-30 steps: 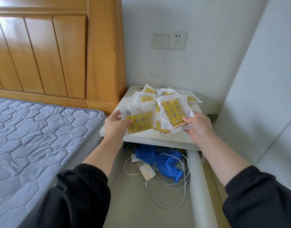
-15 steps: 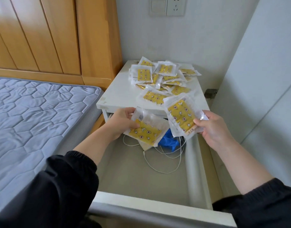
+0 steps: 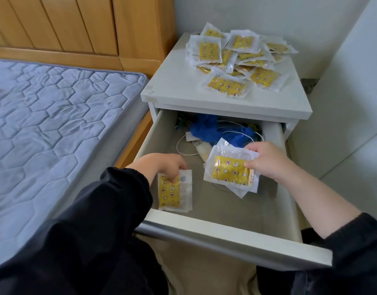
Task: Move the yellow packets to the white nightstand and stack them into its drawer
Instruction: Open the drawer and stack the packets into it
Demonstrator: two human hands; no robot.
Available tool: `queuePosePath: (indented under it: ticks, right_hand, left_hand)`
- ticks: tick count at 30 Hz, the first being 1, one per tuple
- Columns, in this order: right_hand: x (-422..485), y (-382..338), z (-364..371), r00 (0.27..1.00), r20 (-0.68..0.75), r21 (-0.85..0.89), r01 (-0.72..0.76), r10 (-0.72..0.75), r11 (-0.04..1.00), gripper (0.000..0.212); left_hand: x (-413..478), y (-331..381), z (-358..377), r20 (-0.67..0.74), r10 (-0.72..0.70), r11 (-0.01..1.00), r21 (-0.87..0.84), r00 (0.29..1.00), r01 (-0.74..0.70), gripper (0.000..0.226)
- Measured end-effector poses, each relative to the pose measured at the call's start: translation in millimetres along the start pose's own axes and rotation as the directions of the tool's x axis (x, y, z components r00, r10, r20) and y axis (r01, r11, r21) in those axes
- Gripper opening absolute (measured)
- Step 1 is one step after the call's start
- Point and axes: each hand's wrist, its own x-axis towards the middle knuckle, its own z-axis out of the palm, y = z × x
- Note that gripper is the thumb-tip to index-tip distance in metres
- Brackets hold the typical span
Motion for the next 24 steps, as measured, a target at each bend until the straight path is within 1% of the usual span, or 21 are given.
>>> queuePosePath:
  ticks: [3, 5, 7, 9, 12, 13, 15, 16, 18, 21, 24]
  right_hand:
    - [5, -1, 6, 0.998, 0.062, -0.12, 0.025, -0.018, 0.992, 0.022]
    - [10, -5, 8, 0.993, 0.117, -0.176, 0.045, -0.025, 0.983, 0.024]
    - [16, -12, 10, 0.977, 0.212, -0.239, 0.055, -0.003, 0.969, 0.026]
    - [22, -21, 15, 0.945, 0.324, -0.328, 0.07, 0.043, 0.942, 0.025]
    - [31, -33, 33, 0.878, 0.468, -0.474, 0.149, 0.105, 0.868, 0.026]
    - [35, -35, 42, 0.852, 0.508, -0.515, 0.181, 0.128, 0.838, 0.03]
    - [38, -38, 62, 0.808, 0.562, -0.587, 0.24, 0.176, 0.773, 0.047]
    - [39, -39, 72, 0.79, 0.585, -0.602, 0.268, 0.186, 0.752, 0.053]
    - [40, -40, 91, 0.767, 0.621, -0.578, 0.307, 0.164, 0.756, 0.052]
    - [40, -38, 111, 0.776, 0.623, -0.491, 0.289, 0.1, 0.822, 0.049]
    - [40, -32, 120, 0.797, 0.603, -0.407, 0.267, 0.037, 0.874, 0.054]
  left_hand:
    - [4, -5, 4, 0.05, -0.011, 0.998, 0.06, 0.999, 0.008, 0.029]
    - [6, -7, 6, 0.091, -0.02, 0.995, 0.097, 0.996, 0.011, 0.039]
    - [7, -7, 9, 0.136, -0.035, 0.987, 0.158, 0.99, 0.014, 0.049]
    - [8, -7, 10, 0.171, -0.046, 0.977, 0.212, 0.984, 0.009, 0.052]
    - [8, -8, 13, 0.195, -0.062, 0.968, 0.251, 0.979, 0.011, 0.053]
    - [9, -9, 14, 0.194, -0.064, 0.967, 0.255, 0.979, 0.013, 0.054]
    - [10, -11, 17, 0.186, -0.066, 0.967, 0.255, 0.98, 0.016, 0.057]
    - [12, -12, 19, 0.182, -0.066, 0.968, 0.25, 0.981, 0.019, 0.059]
    - [15, -14, 22, 0.167, -0.056, 0.973, 0.228, 0.984, 0.016, 0.059]
    - [20, -19, 23, 0.152, -0.026, 0.985, 0.175, 0.988, 0.0, 0.056]
    - [22, -23, 24, 0.173, -0.014, 0.992, 0.127, 0.985, -0.008, 0.054]
